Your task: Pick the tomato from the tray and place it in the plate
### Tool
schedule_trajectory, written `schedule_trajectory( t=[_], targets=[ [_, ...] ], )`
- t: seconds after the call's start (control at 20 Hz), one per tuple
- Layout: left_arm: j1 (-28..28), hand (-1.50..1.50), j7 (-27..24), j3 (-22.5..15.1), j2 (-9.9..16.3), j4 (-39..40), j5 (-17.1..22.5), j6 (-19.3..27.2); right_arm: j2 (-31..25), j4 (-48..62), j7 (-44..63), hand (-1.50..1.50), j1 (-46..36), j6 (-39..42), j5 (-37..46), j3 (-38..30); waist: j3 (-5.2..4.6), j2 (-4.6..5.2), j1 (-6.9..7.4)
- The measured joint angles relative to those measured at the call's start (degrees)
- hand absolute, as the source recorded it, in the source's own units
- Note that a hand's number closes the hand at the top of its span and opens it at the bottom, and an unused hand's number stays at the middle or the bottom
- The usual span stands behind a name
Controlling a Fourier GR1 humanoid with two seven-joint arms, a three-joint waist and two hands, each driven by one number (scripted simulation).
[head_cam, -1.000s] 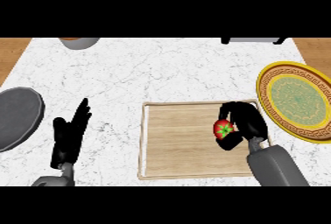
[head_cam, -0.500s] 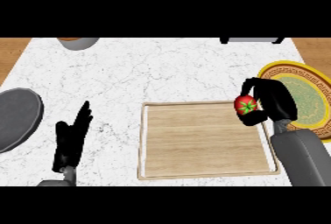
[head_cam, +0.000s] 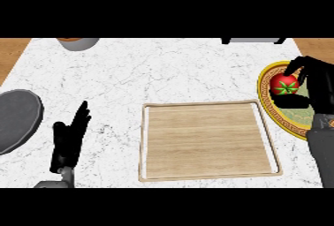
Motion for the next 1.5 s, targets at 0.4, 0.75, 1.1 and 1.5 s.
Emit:
schedule_trajectory(
  t=[0.4, 0.75, 1.1, 1.5],
  targets=[
    [-1.02, 0.0, 3.16, 0.24, 0.03, -2.05, -0.4, -0.8, -3.71, 11.2, -2.02, 1.5, -4.81, -1.1, -2.27, -7.75, 0.03, 0.18, 0.53],
    [-0.75, 0.0, 0.75, 1.37, -0.11, -0.63, 0.11, -2.07, -7.29, 27.85, -8.89, 1.5, -9.25, -3.99, -2.5, -11.12, 0.04, 0.29, 0.85],
    [-1.86, 0.0, 1.42, 1.18, -0.42, -0.16, -0.37, -2.32, -10.94, 45.91, -15.83, 1.5, -14.08, -1.39, -3.19, -12.84, 0.09, 0.53, 1.43],
    [-1.99, 0.0, 0.58, 0.64, -1.28, 0.43, -1.16, -2.05, -14.49, 61.04, -22.25, -1.5, -17.3, 6.81, -2.92, -12.48, 0.14, 0.69, 1.8]
  ],
)
